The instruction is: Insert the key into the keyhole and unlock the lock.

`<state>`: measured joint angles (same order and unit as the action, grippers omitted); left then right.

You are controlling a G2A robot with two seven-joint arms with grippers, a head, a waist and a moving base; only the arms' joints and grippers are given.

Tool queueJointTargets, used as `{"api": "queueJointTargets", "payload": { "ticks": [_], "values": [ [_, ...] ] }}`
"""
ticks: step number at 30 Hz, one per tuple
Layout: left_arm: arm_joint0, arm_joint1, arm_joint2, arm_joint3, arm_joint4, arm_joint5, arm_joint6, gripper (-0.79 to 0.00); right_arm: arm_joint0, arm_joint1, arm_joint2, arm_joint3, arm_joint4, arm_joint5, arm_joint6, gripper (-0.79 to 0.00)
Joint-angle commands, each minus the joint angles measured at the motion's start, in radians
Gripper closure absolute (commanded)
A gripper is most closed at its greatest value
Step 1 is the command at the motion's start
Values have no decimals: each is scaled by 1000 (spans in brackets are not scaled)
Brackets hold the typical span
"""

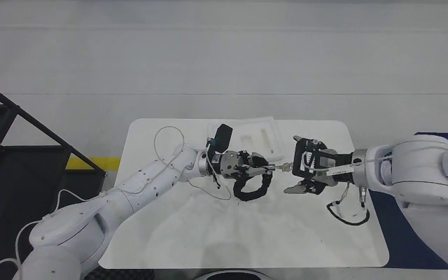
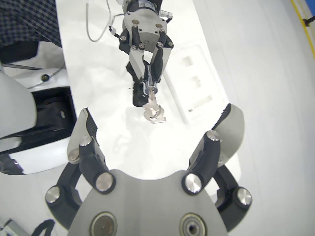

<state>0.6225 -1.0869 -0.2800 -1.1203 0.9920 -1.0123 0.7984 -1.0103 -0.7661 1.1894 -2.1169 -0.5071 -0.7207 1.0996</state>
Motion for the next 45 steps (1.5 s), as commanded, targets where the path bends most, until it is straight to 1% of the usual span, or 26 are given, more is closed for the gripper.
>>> {"api": "queueJointTargets", "payload": {
  "ticks": [1, 4, 9, 11, 12, 13, 15, 18, 24, 27, 28, 31, 34, 36, 37, 42, 45],
  "values": [
    [-5, 1, 8, 10, -7, 0, 3, 0, 5, 7, -12, 8, -107, -70, -70, -785],
    [-12, 1, 20, 15, -21, 0, 7, 0, -6, 16, -5, 20, -207, -155, -155, -785],
    [-27, 2, 40, 24, -30, 0, -6, 0, -56, 21, 19, 15, -324, -208, -247, -785],
    [-29, 1, 46, 23, -41, 0, -5, 0, -76, 23, 27, 7, -358, -227, -289, -585],
    [-30, 1, 48, 23, -43, 0, -5, 0, -83, 24, 30, 3, -370, -232, -304, -465],
    [-31, 1, 49, 24, -44, 0, -5, 0, -87, 24, 31, 1, -377, -233, -313, -400],
    [-32, 0, 53, 23, -49, 0, -4, 0, -98, 24, 34, -5, -399, -235, -338, -366],
    [-36, -1, 57, 23, -54, 0, -3, 0, -110, 24, 32, -19, -430, -229, -367, -336],
    [-40, -3, 68, 22, -55, 0, 3, 0, -121, 23, 22, -40, -476, -213, -396, -351],
    [-41, -2, 76, 16, -54, 0, 9, 0, -123, 23, 22, -48, -485, -206, -404, -317],
    [-42, -1, 79, 15, -55, 0, 9, 0, -124, 23, 23, -51, -488, -204, -407, -317],
    [-43, 0, 85, 10, -62, 0, 9, 0, -129, 24, 27, -60, -493, -199, -416, -265],
    [-46, 2, 88, 7, -69, 0, 9, 0, -135, 24, 31, -66, -496, -195, -427, -151],
    [-47, 3, 90, 5, -71, 0, 9, 0, -139, 25, 32, -68, -495, -193, -432, -31],
    [-47, 4, 91, 3, -72, 0, 9, 0, -142, 25, 32, -68, -492, -189, -436, 0],
    [-45, 7, 93, -9, -82, 0, 9, 0, -151, 25, 41, -61, -472, -164, -458, 0],
    [-45, 10, 93, -14, -85, 0, 9, 0, -159, 24, 45, -49, -436, -152, -480, 0]
  ]
}}
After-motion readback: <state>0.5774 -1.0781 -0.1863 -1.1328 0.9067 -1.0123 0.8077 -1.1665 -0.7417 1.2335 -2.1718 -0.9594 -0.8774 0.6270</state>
